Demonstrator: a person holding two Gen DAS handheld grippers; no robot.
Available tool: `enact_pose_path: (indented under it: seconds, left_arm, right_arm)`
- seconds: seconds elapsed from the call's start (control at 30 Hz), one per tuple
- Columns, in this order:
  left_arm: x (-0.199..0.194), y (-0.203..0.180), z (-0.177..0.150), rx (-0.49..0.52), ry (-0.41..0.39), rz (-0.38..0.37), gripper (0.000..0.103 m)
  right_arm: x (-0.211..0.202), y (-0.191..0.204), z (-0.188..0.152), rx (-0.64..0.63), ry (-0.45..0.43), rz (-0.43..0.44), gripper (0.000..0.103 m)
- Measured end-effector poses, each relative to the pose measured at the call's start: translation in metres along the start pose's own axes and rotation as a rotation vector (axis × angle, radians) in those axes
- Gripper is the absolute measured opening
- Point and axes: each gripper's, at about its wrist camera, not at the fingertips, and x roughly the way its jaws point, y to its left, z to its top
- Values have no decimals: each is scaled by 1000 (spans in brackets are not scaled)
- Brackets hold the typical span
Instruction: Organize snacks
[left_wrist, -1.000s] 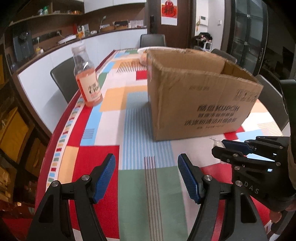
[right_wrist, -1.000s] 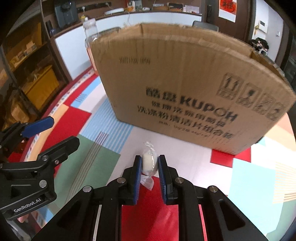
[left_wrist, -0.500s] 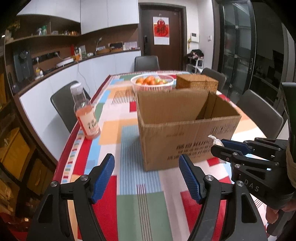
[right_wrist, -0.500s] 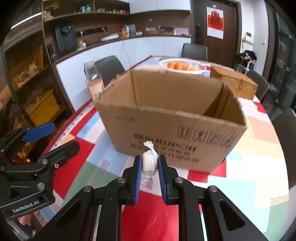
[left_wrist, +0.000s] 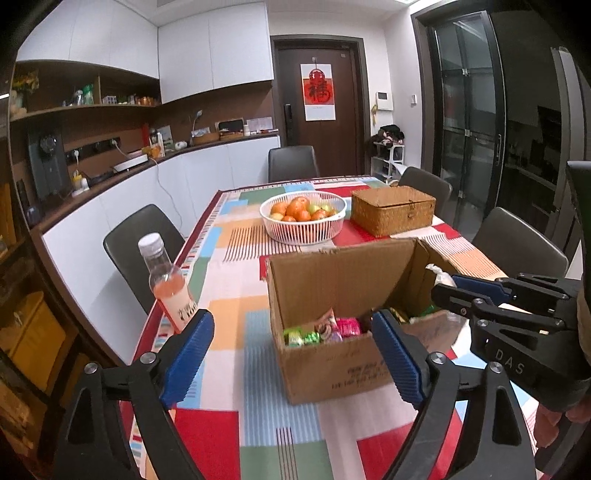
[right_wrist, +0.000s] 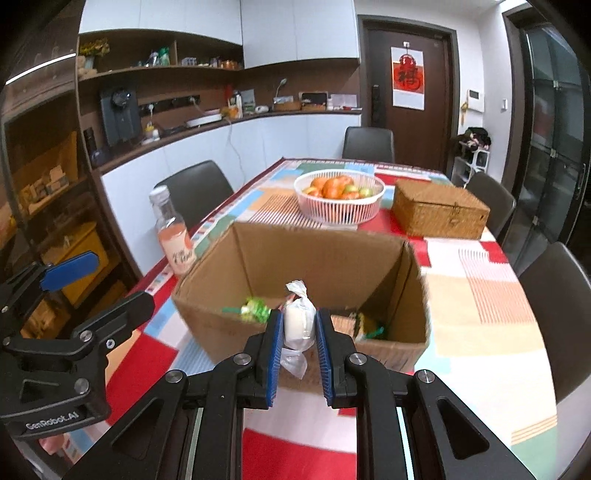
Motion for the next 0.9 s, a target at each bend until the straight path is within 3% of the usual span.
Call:
enact_pose_path:
  seconds: [0.3,0.63,0.77,0.9]
  left_arm:
    - [20,0,21,12,-20,13,99]
    - [36,2,25,1,2,50,99]
    - [30,3,22,-2,1,50,99]
    - [16,2,18,5,-16,54,101]
  right_arm:
    - [21,-16,27,14,-6,-34,19]
    - [37,-24,39,38,10,-85,20]
    - [31,-24,34,51,3,-95,36]
    - [17,-19,28,40,-11,-95,36]
